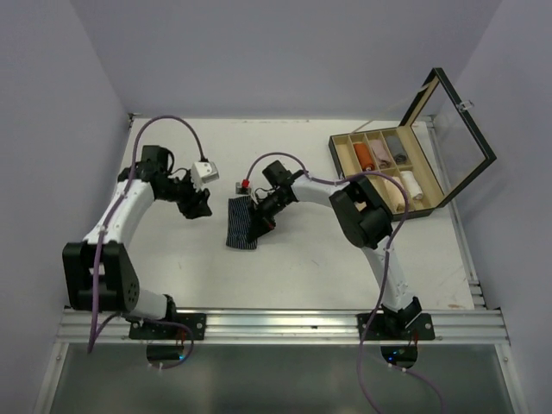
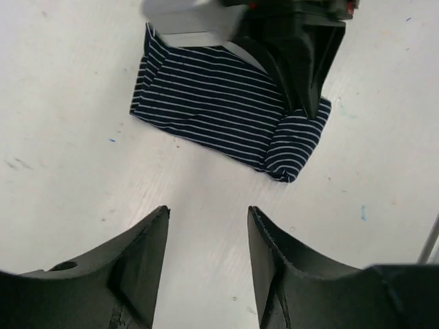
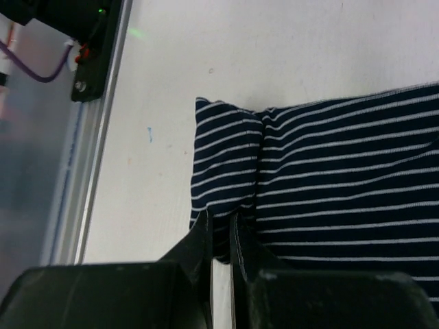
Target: Roll the underwear
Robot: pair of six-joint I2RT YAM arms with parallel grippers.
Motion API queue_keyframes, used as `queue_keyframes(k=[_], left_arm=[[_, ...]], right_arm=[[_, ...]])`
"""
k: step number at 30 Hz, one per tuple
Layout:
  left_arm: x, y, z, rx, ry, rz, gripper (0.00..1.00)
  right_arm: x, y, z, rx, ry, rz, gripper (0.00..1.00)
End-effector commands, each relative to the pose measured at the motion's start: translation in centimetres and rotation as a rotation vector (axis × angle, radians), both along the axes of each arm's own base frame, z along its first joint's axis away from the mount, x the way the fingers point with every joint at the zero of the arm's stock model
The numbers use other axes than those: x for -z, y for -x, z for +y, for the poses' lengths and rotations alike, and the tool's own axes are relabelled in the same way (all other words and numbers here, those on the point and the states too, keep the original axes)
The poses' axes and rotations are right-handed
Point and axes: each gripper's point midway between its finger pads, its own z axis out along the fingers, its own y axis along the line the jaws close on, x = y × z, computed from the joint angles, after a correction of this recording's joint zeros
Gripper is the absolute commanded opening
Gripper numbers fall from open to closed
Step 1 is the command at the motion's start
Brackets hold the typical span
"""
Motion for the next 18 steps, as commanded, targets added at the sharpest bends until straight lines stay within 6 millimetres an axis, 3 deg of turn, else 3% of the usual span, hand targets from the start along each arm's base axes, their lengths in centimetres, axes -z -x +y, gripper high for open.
queue_keyframes(k=[1, 2, 3, 4, 6, 7, 9, 18], left_arm=[[0.4, 0.8, 0.2, 0.087, -0.133, -0.239, 0.54], [0.8, 1.8, -1.0, 0.149, -0.162, -0.275, 0.54], [0.3, 1.6, -1.1, 0.157, -0.209, -0.361, 0.54], [2.1, 3.2, -1.7, 0.195, -0.222, -0.347, 0.55], [2.0, 3.6, -3.2, 0.25, -0.251, -0.451, 0.57], [3.6, 4.5, -3.4, 0.275, -0.27, -0.449, 0.64], [4.8, 5.4, -4.9, 0.354, -0.313, -0.51, 0.7], [5.6, 4.6, -7.0, 0.428, -0.345, -0.634, 0.69]], right_arm=[[3.3, 1.0, -1.4, 0.026, 0.148, 0.198, 0.0], [4.6, 1.4, -1.8, 0.032, 0.19, 0.25, 0.0], [4.5, 0.8, -1.4, 0.037, 0.187, 0.251, 0.0], [5.4, 0.9, -1.7, 0.042, 0.21, 0.28, 0.0], [5.6, 0.6, -1.8, 0.058, 0.221, 0.304, 0.0], [5.8, 0.4, -1.7, 0.063, 0.226, 0.307, 0.0], [6.4, 0.4, -1.9, 0.075, 0.246, 0.324, 0.0], [8.1, 0.7, -2.6, 0.094, 0.304, 0.36, 0.0]])
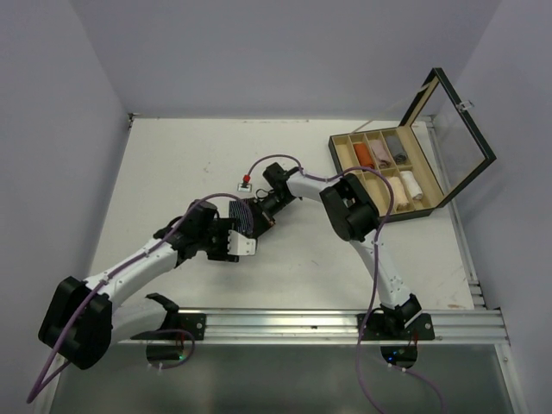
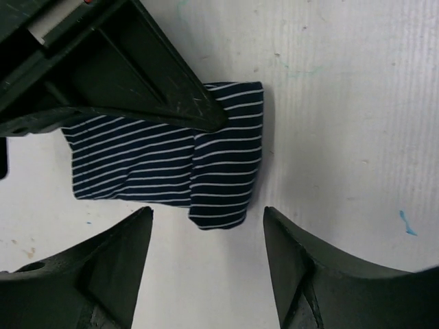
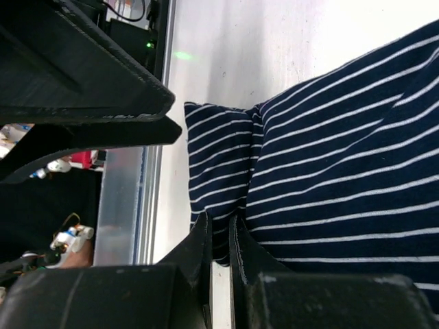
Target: Roll the underwear
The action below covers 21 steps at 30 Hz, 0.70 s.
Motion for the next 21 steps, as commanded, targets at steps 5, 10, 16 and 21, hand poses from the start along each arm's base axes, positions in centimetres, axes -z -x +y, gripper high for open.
queue_keyframes(k=[5, 10, 16, 21], left_arm=[[0.1, -2.3, -1.9, 0.099, -0.023, -0.145, 0.65], [2.8, -1.1, -1.5, 0.14, -0.083, -0.1, 0.58], [4.6, -0.3, -0.8, 0.149, -0.142, -0.024, 0.37], [6.1, 2.0, -0.5, 0.176, -0.193, 0.187, 0.12]], right_arm=[[7.9, 0.6, -2.5, 0.007, 0.252, -0.031, 0.0], [8.1, 0.4, -2.4, 0.023, 0.265, -0.024, 0.0], [7.7, -0.1, -2.2, 0.032, 0.261, -0.037, 0.0], [5.1, -1.9, -2.1, 0.064, 0.253, -0.115, 0.29]])
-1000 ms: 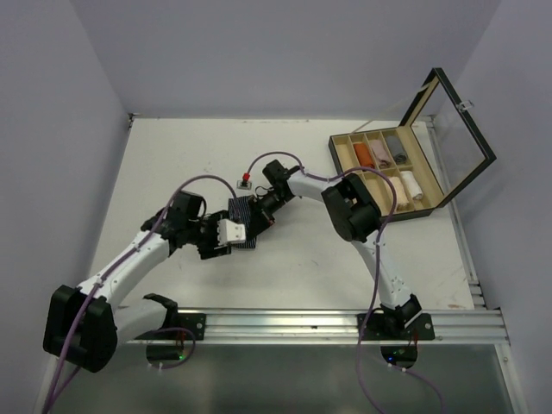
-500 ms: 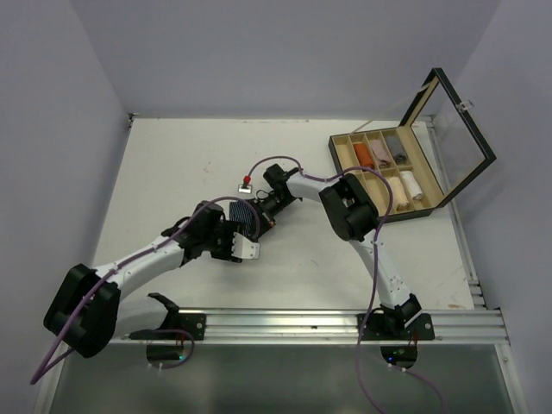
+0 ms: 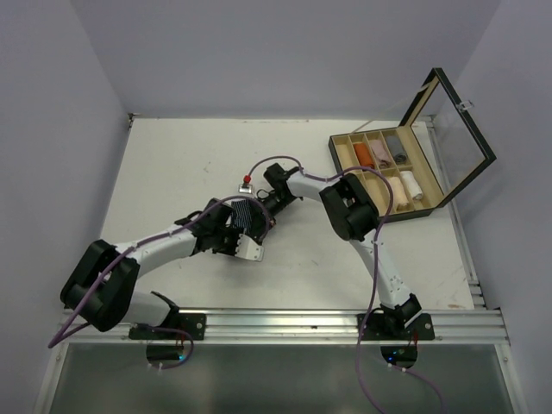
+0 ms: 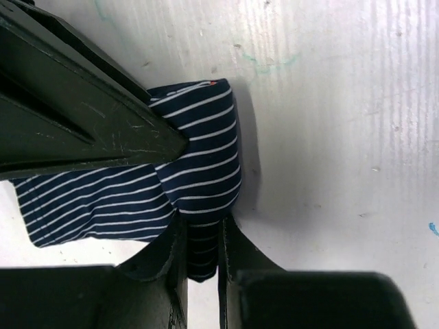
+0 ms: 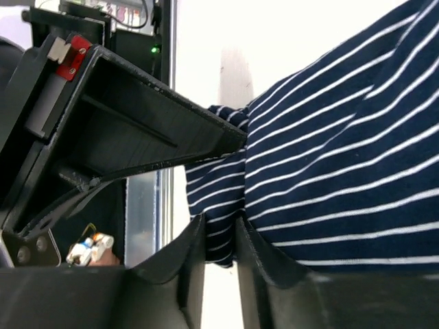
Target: Roll the underwear
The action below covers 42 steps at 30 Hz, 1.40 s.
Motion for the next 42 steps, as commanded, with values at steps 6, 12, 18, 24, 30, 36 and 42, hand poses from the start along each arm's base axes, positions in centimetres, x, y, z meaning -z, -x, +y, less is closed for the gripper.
queue_keyframes(k=[6, 12, 18, 24, 30, 36, 42], left_arm=[[3.1, 6.0, 0.8, 0.005, -0.095, 0.44, 0.02], [3.5, 6.5, 1.2, -0.1, -0.091, 0.73, 0.03], [3.6, 3.8, 2.0, -0.177, -0.042, 0.946, 0.09], [4.0, 1.6, 1.7, -0.205, -0.039, 1.104, 0.11], [4.2, 0.5, 1.2, -0.229, -0.039, 1.166, 0.13], [4.3, 0.4, 1.0, -0.244, -0.034, 1.178, 0.14], [4.3, 0.5, 1.0, -0.252, -0.032, 1.182, 0.16]], right_arm=[[-0.2, -7.2, -5.6, 0.137, 0.213, -0.393, 0.45], [-6.7, -10.5, -11.6, 0.24, 0.201, -0.667, 0.46], [-11.7, -8.3, -12.9, 0.282, 0.09, -0.843, 0.45], [-11.1, -3.7, -9.9, 0.112, 0.036, -1.079, 0.47], [-8.9, -1.7, -5.9, -0.064, -0.061, -1.24, 0.62], [-7.9, -1.5, -2.8, -0.203, -0.183, -1.353, 0.62], [-6.0, 0.8, -1.5, -0.328, -0.265, -1.359, 0.61]])
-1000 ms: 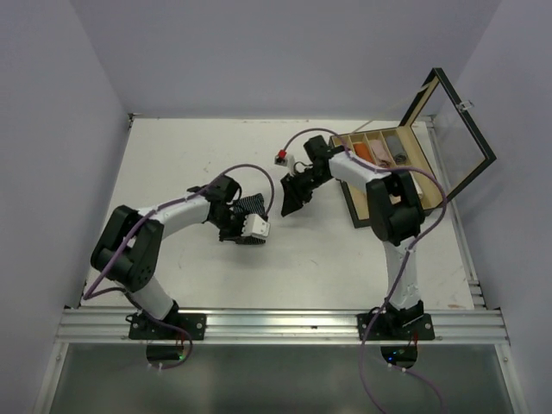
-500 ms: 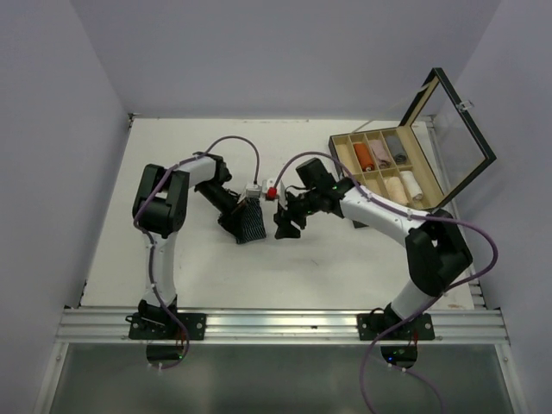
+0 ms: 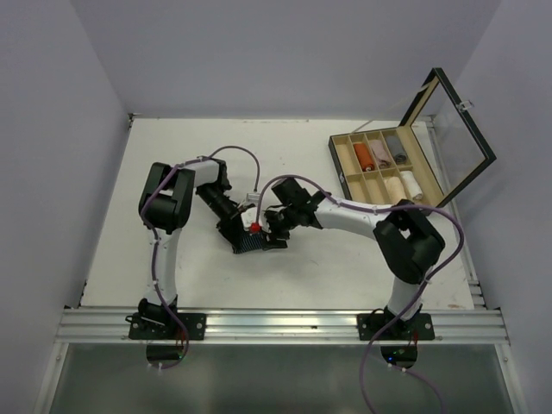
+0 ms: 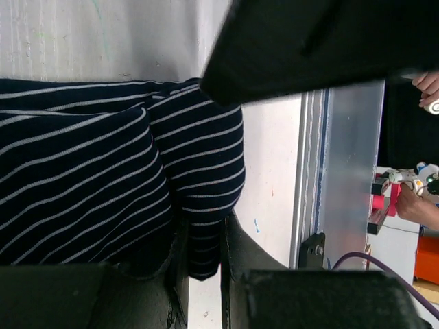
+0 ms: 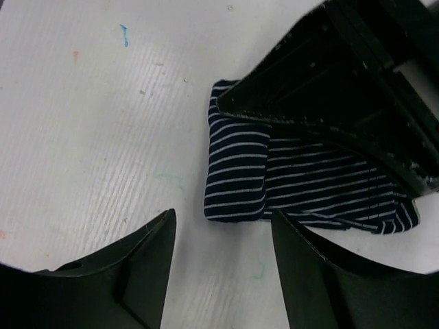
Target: Roll the underwear
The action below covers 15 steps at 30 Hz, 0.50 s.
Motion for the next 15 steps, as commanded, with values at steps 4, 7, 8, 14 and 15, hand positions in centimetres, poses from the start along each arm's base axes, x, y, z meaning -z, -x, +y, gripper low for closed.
queue_keyframes(k=[4, 7, 8, 14, 15], left_arm=[[4.8, -0.7, 2.2, 0.11, -0.102, -0.111, 0.19], [4.9, -1.0, 2.1, 0.104, -0.107, -0.119, 0.21], [4.9, -1.1, 2.1, 0.104, -0.108, -0.121, 0.22], [4.9, -1.9, 2.1, 0.091, -0.129, -0.157, 0.22], [4.9, -2.0, 2.2, 0.089, -0.132, -0.166, 0.22]], right_arm=[[-0.8, 1.0, 3.1, -0.152, -0.093, -0.148, 0.61], [0.0, 0.9, 3.5, -0.135, -0.084, -0.127, 0.59], [-0.1, 0.7, 3.8, -0.135, -0.082, -0.128, 0.58], [4.0, 1.0, 3.1, -0.133, 0.028, -0.032, 0.28], [4.2, 1.2, 2.9, -0.15, 0.04, -0.03, 0.21]])
